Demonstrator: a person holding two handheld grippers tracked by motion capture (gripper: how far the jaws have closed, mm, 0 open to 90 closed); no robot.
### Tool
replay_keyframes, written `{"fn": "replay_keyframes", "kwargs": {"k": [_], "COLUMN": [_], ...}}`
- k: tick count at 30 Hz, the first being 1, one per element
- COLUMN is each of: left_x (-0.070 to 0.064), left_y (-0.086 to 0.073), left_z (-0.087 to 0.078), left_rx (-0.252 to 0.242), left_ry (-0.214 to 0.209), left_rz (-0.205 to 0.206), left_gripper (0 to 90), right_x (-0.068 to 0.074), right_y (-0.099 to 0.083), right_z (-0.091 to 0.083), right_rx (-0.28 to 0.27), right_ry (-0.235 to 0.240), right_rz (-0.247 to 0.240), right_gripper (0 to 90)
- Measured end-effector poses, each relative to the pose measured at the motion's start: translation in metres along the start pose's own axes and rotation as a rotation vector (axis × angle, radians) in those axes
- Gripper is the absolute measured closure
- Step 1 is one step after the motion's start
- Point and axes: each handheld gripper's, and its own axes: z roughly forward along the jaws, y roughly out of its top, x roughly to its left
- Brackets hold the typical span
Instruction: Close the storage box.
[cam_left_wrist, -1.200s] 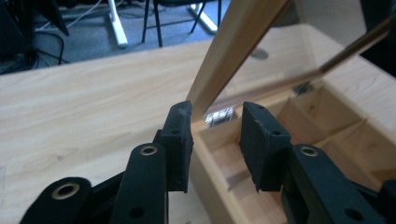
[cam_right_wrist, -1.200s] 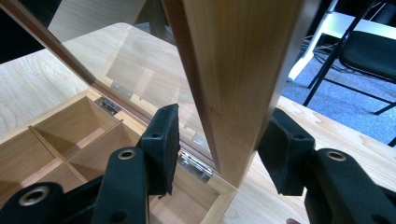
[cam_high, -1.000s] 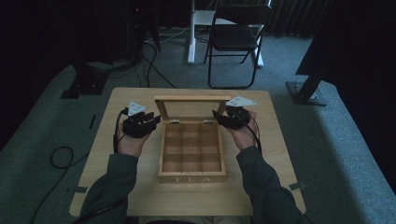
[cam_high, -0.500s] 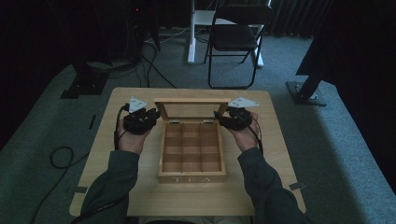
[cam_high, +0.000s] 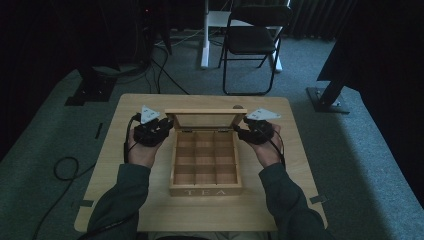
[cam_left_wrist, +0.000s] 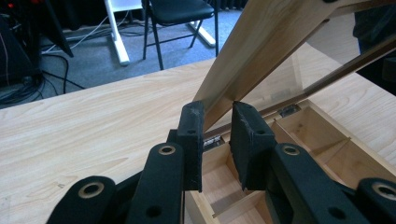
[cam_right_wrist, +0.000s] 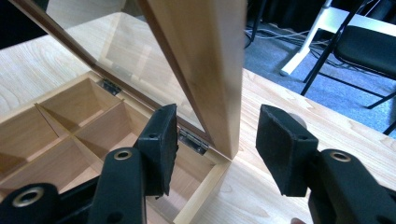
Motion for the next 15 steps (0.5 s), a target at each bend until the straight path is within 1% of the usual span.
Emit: {"fn": "replay_keyframes", "kwargs": {"k": [3,8,15], "left_x": [-0.001,-0.001,-0.003], "left_y": [-0.001,-0.003,-0.007], "left_z": [0.0,-0.001,-0.003], "left_rx": [0.0,-0.004,-0.007], "left_ry": [0.0,0.0,0.001], "left_rz": [0.001,-0.005,0.0], "left_gripper": [74.6,74.6,75.1], "right_x": [-0.001,-0.002,0.002], "right_y": [0.0,-0.001,-0.002], "right_z": [-0.004,-0.01,-0.014], "right_rx": [-0.009,-0.031,-0.042], "right_ry": [0.005,0.001,0.007], "right_rz": [0.015,0.007,-0.028], "right_gripper": [52.8,58.4,65.0]}}
